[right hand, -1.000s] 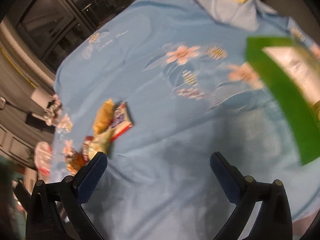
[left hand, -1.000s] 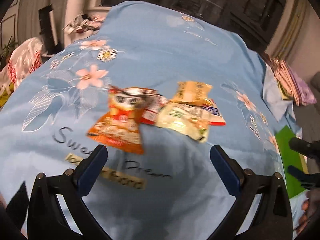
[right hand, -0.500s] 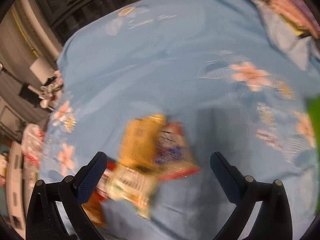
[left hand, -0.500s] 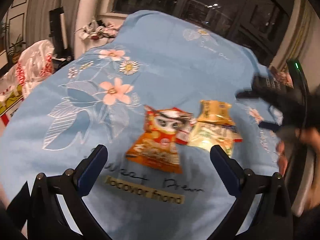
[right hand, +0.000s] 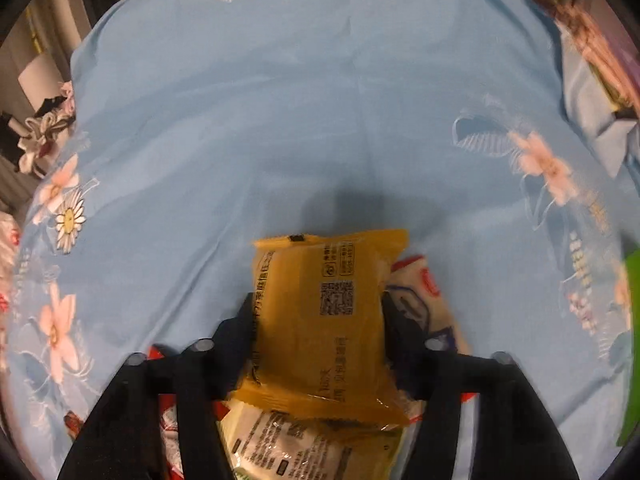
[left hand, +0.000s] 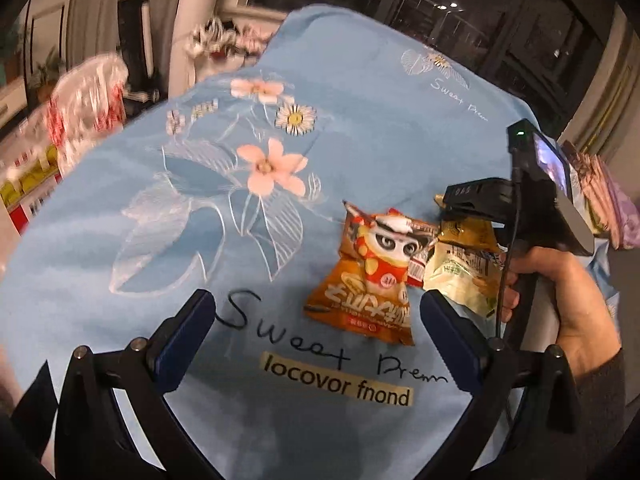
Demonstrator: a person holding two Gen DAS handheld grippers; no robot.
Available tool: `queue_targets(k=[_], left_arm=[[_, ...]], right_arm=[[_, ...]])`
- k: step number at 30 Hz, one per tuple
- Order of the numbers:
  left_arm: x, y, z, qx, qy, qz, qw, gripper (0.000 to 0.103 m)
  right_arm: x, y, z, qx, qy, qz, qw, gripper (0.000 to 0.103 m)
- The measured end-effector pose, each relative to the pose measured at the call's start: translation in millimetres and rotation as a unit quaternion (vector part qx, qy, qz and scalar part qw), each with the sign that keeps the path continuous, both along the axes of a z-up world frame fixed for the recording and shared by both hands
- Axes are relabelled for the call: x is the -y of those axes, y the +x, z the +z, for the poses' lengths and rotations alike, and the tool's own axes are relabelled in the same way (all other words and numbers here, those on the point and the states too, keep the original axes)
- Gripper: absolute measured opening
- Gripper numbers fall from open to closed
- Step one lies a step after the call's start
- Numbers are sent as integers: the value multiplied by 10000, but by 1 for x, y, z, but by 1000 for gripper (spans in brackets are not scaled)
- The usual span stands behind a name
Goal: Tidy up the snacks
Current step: 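Lift the yellow bread bag and regrasp it on the table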
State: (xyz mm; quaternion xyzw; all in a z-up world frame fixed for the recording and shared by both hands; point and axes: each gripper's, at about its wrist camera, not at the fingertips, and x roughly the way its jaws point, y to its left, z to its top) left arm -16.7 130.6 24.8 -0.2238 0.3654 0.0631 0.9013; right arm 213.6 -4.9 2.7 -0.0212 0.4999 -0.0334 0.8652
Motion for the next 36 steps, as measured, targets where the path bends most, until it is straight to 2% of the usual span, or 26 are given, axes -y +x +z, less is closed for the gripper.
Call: queue_targets(k=[3, 6, 7, 12, 15, 17, 18, 19, 21, 24, 26, 27, 30, 34, 36], left_arm=[[-3, 1, -2, -73, -229, -79, 9997, 103], [1, -2, 4, 42, 4, -60, 10000, 103], [3, -3, 6, 99, 65, -103, 9999, 103], [20, -3, 7, 118, 33, -623, 9980, 103], [38, -3, 5, 40, 137, -877, 9960, 103], [51, -6, 5, 38, 259, -996, 9947, 103], [58, -7, 3, 17, 266, -1087, 9937, 103], [64, -8, 1, -22, 227, -1188, 9927, 103], [76, -8, -5, -153, 33, -1440, 9895, 103], [94, -6, -13, -293, -363, -1788, 9828, 103], [108, -5, -14, -305, -547, -2048, 9768, 103], [114, -4, -14, -296, -622, -2158, 9740, 103], [135, -4, -17, -326, -831, -2510, 9639, 103], [152, -5, -20, -262, -380, -2429, 9690, 103], [153, -6, -22, -195, -383, -2355, 9709, 102]], right_arm=[[12, -5, 4, -8, 549, 89, 9985, 56], [29, -16, 13, -37, 1458, 180, 9891, 56], [35, -25, 16, -15, 1599, 175, 9870, 56], [62, -104, 33, 222, 1495, 402, 9877, 56], [83, -153, 27, 13, 1477, 377, 9883, 56], [103, -175, 21, -34, 1845, 248, 9825, 59], [112, -179, 19, 45, 2083, 189, 9779, 65], [126, -186, 16, 194, 2381, 78, 9710, 75], [148, -185, 11, 265, 2699, -122, 9624, 83], [177, -187, 4, 433, 3176, -578, 9455, 83], [186, -187, -2, 453, 3550, -489, 9325, 84], [186, -186, -4, 420, 3597, -401, 9312, 84], [171, -186, -3, 430, 3417, -16, 9388, 84], [159, -180, -7, 357, 3361, 401, 9403, 84], [156, -174, -11, 355, 3384, 366, 9396, 83]])
